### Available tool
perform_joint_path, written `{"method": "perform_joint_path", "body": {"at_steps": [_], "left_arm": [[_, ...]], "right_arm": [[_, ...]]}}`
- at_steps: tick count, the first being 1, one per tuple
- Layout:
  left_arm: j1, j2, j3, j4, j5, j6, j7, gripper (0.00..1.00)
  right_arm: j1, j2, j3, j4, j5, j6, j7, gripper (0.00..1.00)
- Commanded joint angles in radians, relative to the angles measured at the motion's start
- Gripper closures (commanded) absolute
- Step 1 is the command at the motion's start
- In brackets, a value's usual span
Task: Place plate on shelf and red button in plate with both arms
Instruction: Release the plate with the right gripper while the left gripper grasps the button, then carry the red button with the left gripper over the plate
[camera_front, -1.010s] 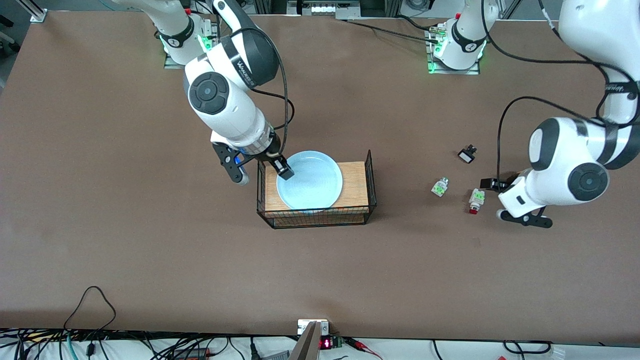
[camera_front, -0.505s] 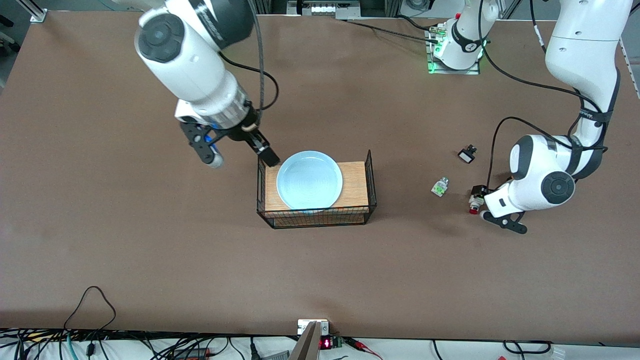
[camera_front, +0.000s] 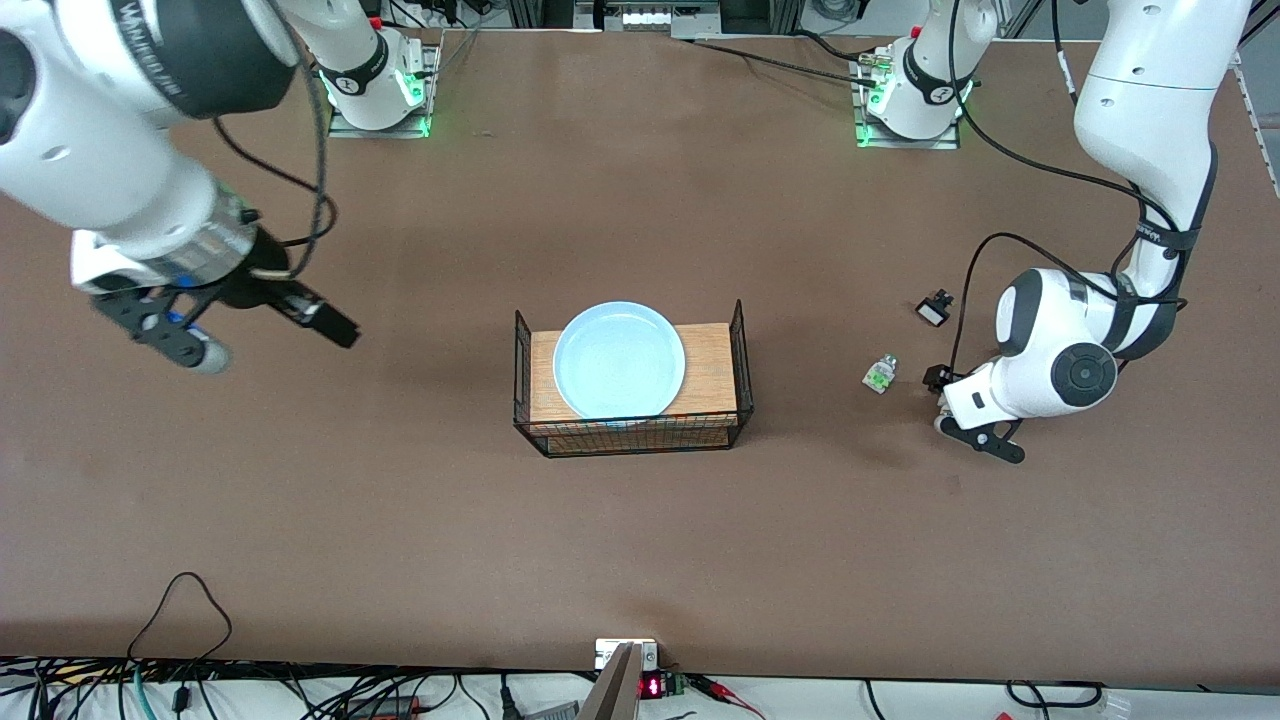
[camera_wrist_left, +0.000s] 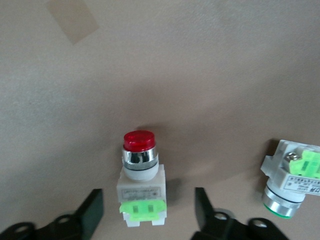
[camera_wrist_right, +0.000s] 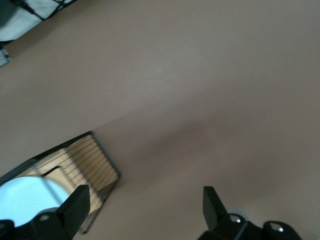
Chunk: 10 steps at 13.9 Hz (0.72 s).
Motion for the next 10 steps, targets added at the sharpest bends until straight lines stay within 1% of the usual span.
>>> {"method": "perform_joint_path", "body": {"at_steps": [1,2,3,4,5,6,7,8,9,10], "left_arm": [[-0.003,0.017,0.002,0.003,0.017,0.022,-0.011,0.37],[0.001,0.021,0.002,0.005,0.017,0.026,-0.002,0.45],[0.001,0.015,0.001,0.005,0.02,0.018,0.007,0.6],[-0.005,0.004,0.002,0.008,0.019,0.01,0.012,0.71],[0.0,0.002,0.001,0.015,0.019,0.006,0.012,0.79],[0.001,0.004,0.001,0.021,0.019,0.006,0.014,0.85],[0.004,-0.007,0.001,0.021,0.019,0.001,0.014,0.89],[0.004,-0.042,0.001,0.021,0.019,-0.037,0.012,0.89],[0.003,-0.064,0.001,0.053,0.02,-0.107,0.012,0.93],[0.003,-0.077,-0.001,0.096,0.019,-0.185,0.012,0.93]], "right_arm": [[-0.092,-0.024,0.016,-0.019,-0.04,-0.056,-0.215,0.0],[-0.129,-0.036,0.016,-0.039,-0.069,-0.058,-0.319,0.0],[-0.169,-0.052,0.016,-0.066,-0.08,-0.056,-0.422,0.0],[-0.215,-0.062,0.016,-0.088,-0.08,-0.055,-0.53,0.0],[-0.253,-0.069,0.017,-0.097,-0.081,-0.05,-0.618,0.0],[-0.281,-0.07,0.018,-0.097,-0.08,-0.05,-0.706,0.0],[-0.295,-0.069,0.018,-0.097,-0.08,-0.055,-0.744,0.0],[-0.297,-0.07,0.016,-0.096,-0.081,-0.061,-0.745,0.0],[-0.297,-0.076,0.014,-0.097,-0.078,-0.073,-0.743,0.0],[-0.295,-0.09,0.014,-0.114,-0.08,-0.067,-0.742,0.0]]}}
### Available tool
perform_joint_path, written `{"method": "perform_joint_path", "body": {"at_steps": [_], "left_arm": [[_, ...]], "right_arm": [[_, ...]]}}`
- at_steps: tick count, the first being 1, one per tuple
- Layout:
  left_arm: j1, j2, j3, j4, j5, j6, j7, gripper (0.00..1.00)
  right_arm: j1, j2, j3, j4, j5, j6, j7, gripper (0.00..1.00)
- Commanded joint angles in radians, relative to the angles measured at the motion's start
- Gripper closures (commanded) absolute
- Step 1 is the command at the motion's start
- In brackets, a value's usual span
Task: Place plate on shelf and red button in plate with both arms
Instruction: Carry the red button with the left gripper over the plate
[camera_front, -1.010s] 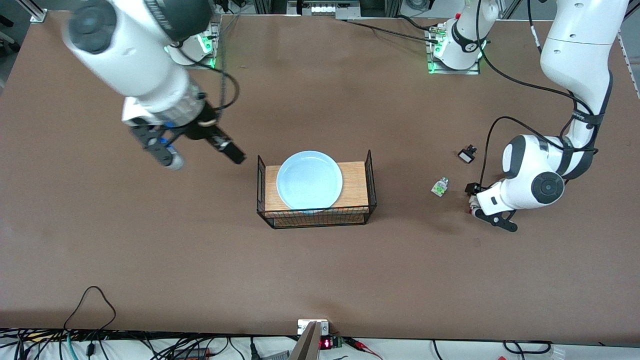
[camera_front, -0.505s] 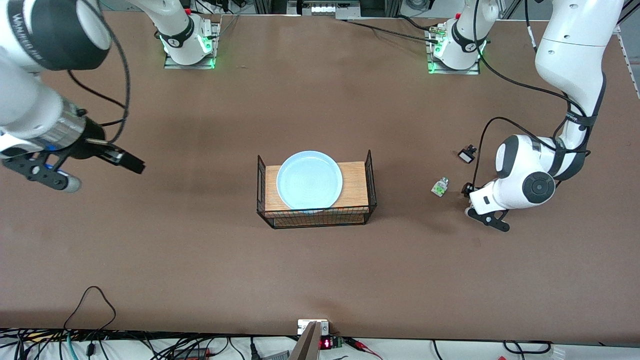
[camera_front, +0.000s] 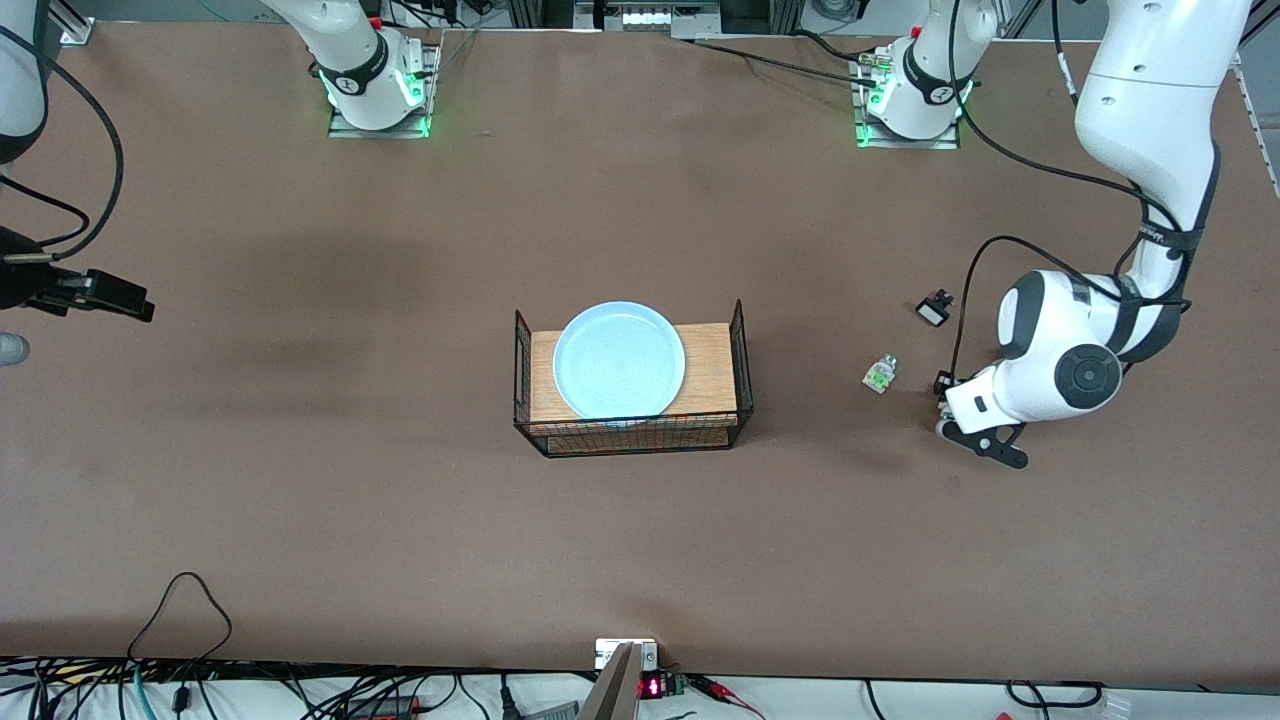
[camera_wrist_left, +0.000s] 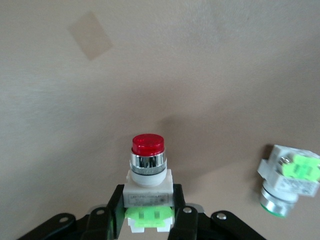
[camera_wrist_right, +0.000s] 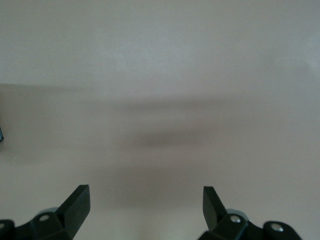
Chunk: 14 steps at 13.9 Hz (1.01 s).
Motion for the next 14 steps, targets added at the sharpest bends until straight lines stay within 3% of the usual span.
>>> {"method": "perform_joint_path", "body": {"at_steps": [1,2,5,8,11,14], "left_arm": [[0.0,-0.086,-0.006,0.088,0.018,-0.211,0.016,0.93],[-0.013,-0.12,-0.012,0.113,0.018,-0.268,0.015,0.93],[-0.026,-0.137,-0.139,0.247,-0.033,-0.47,-0.026,0.93],[-0.053,-0.132,-0.242,0.392,-0.086,-0.553,-0.207,0.94],[-0.151,-0.131,-0.33,0.465,-0.124,-0.563,-0.402,0.93],[-0.343,-0.059,-0.325,0.596,-0.124,-0.519,-0.6,0.93]], "right_arm": [[0.007,-0.069,0.018,-0.083,-0.011,0.027,-0.01,0.0],[0.009,-0.095,0.019,-0.126,-0.011,0.058,-0.01,0.0],[0.009,-0.167,0.021,-0.251,-0.005,0.141,-0.008,0.0],[0.007,-0.169,0.021,-0.242,0.001,0.119,0.015,0.0],[0.007,-0.163,0.022,-0.237,0.0,0.113,0.011,0.0],[0.009,-0.16,0.024,-0.231,0.0,0.113,0.009,0.0]]}}
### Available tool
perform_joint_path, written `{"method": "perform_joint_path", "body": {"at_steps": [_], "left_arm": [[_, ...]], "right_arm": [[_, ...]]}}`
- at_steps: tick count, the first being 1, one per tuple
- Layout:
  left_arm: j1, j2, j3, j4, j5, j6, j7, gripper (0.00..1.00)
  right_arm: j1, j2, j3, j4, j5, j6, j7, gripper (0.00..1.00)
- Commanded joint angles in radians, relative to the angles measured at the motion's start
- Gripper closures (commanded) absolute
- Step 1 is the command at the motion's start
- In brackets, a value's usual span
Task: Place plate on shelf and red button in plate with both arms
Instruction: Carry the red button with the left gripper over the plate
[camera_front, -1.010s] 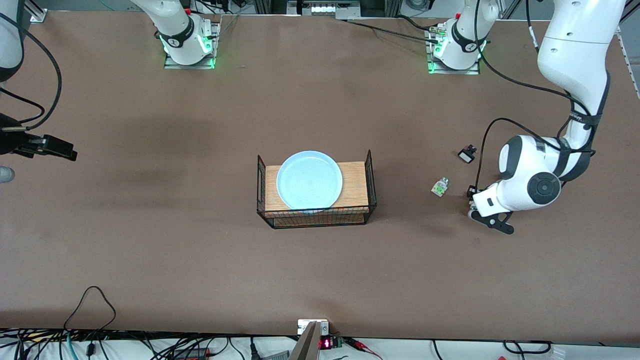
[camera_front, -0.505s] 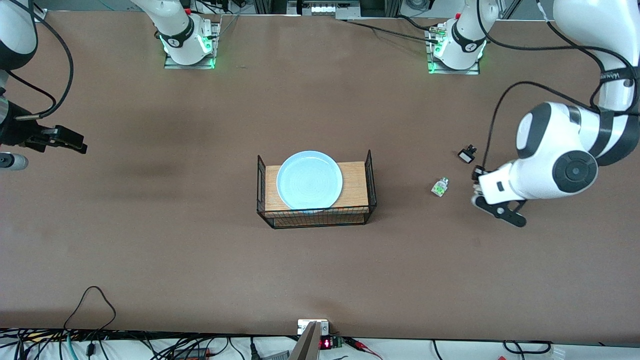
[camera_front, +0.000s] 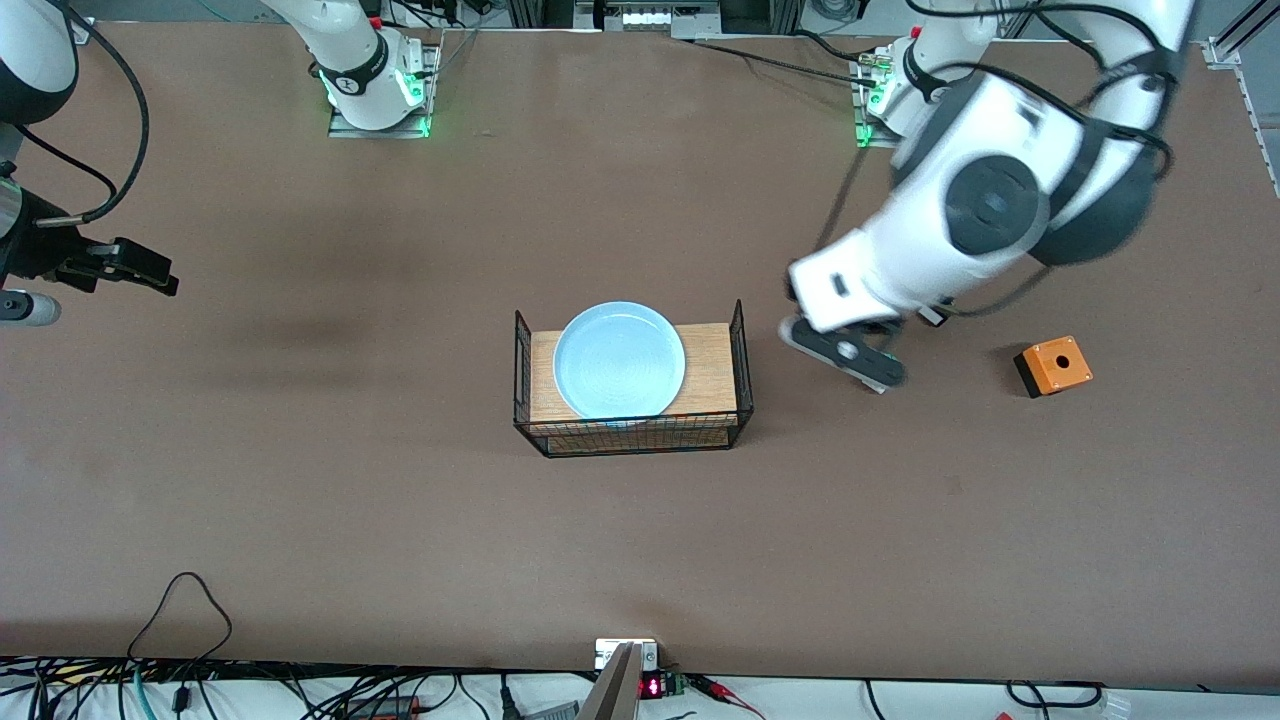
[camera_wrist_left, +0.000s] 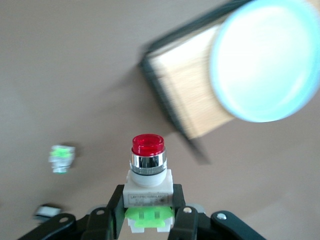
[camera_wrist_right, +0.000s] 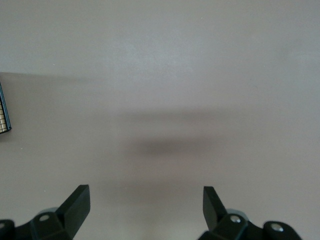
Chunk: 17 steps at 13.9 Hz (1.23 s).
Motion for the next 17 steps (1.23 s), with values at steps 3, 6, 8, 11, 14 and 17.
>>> {"method": "perform_joint_path", "body": {"at_steps": [3,6,8,11,14,17], "left_arm": [[-0.259,0.191,0.035,0.209,0.008,0.107,-0.319,0.93],[-0.307,0.258,0.058,0.21,0.119,0.182,-0.377,0.92],[-0.305,0.3,0.074,0.207,0.159,0.26,-0.38,0.92],[-0.308,0.326,0.074,0.204,0.157,0.303,-0.395,0.81],[-0.302,0.341,0.074,0.202,0.16,0.302,-0.384,0.18],[-0.287,0.303,0.072,0.201,0.162,0.282,-0.417,0.0]], "right_arm": [[-0.005,-0.018,0.003,-0.006,0.001,0.007,0.003,0.0],[-0.003,-0.018,0.003,-0.006,0.001,0.009,0.003,0.0],[-0.003,-0.018,0.005,-0.006,0.001,0.009,0.003,0.0],[-0.002,-0.018,0.005,-0.006,0.002,0.009,0.003,0.0],[-0.005,-0.018,0.005,-0.006,0.002,0.009,0.003,0.0],[-0.003,-0.018,0.005,-0.003,0.002,0.009,0.005,0.0]]}}
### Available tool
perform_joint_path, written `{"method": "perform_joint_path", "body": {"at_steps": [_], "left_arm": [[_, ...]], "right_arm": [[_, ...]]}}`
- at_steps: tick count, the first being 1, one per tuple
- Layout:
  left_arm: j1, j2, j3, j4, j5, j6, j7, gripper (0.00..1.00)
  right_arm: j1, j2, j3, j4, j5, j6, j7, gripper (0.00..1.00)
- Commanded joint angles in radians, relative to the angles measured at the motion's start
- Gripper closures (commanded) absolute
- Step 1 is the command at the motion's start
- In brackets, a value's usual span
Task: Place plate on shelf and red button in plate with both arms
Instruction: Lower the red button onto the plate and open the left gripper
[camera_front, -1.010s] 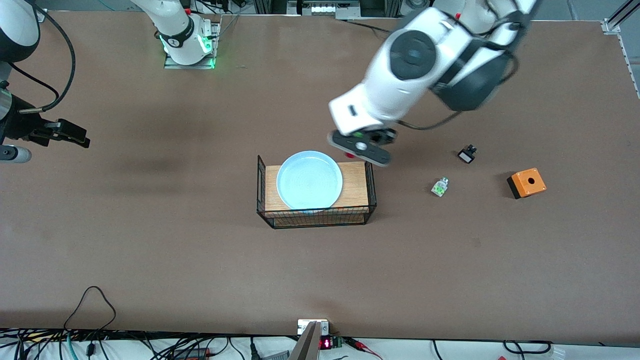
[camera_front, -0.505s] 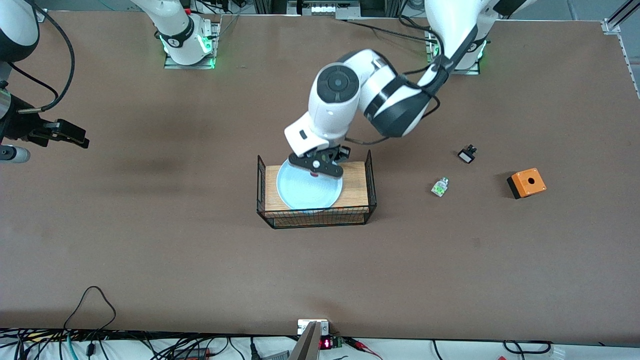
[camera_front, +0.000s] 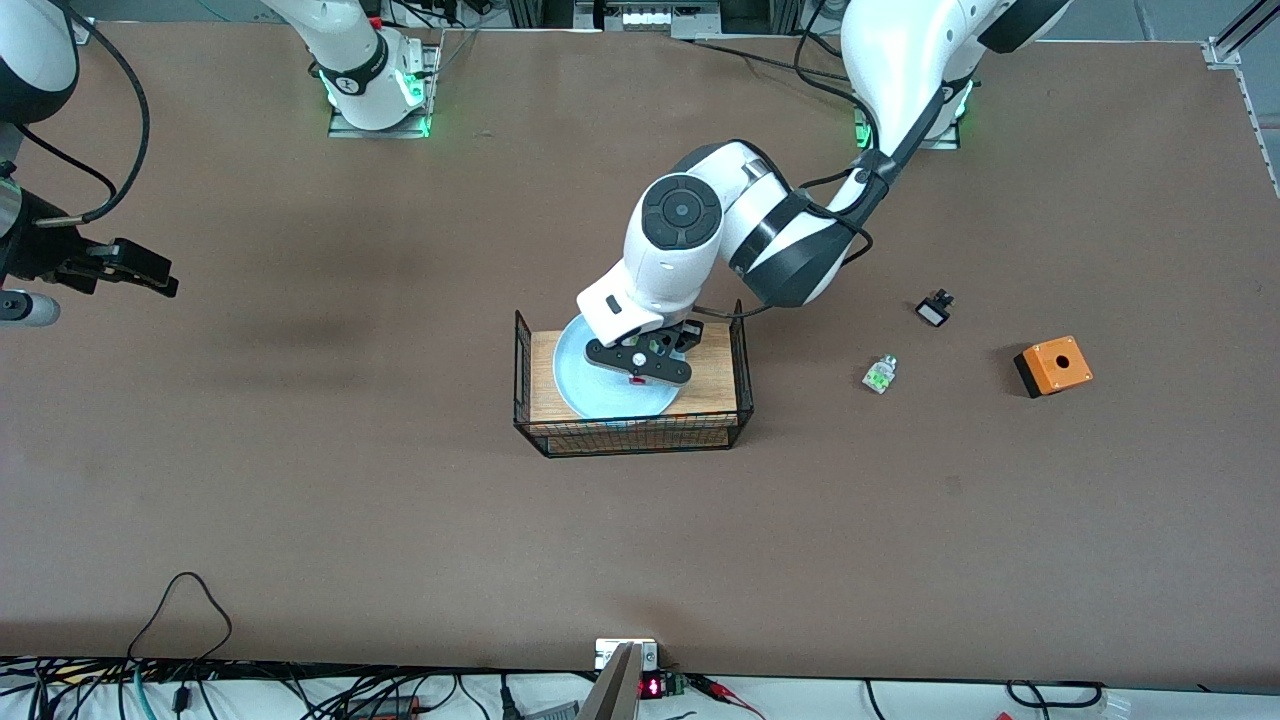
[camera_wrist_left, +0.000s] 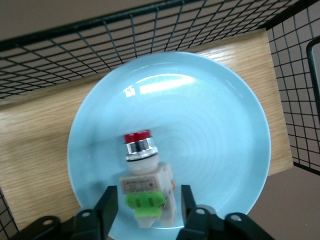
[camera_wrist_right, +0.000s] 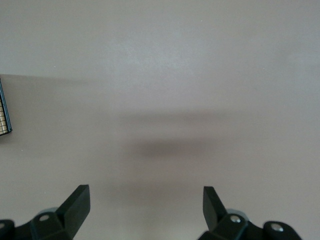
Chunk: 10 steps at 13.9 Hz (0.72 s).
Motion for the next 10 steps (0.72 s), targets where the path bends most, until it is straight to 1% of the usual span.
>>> {"method": "perform_joint_path", "body": {"at_steps": [1,3,5,8,10], "left_arm": [[0.024,-0.033,-0.006,0.03,0.025,-0.058,-0.026,0.0],[0.047,-0.08,-0.003,0.03,0.023,-0.136,-0.028,0.0],[0.127,-0.12,-0.009,0.03,0.026,-0.246,-0.019,0.0],[0.193,-0.188,-0.006,0.031,0.026,-0.375,-0.011,0.0],[0.263,-0.219,-0.014,0.042,0.025,-0.447,0.036,0.0]], "right_arm": [[-0.003,-0.017,0.005,-0.002,0.002,0.001,0.005,0.0],[-0.003,-0.017,0.006,-0.002,0.002,0.001,0.003,0.0],[0.0,-0.017,0.008,-0.002,-0.001,0.001,0.0,0.0],[0.001,-0.017,0.009,-0.001,0.001,0.001,0.003,0.0],[0.001,-0.017,0.009,-0.001,0.001,0.001,0.003,0.0]]}}
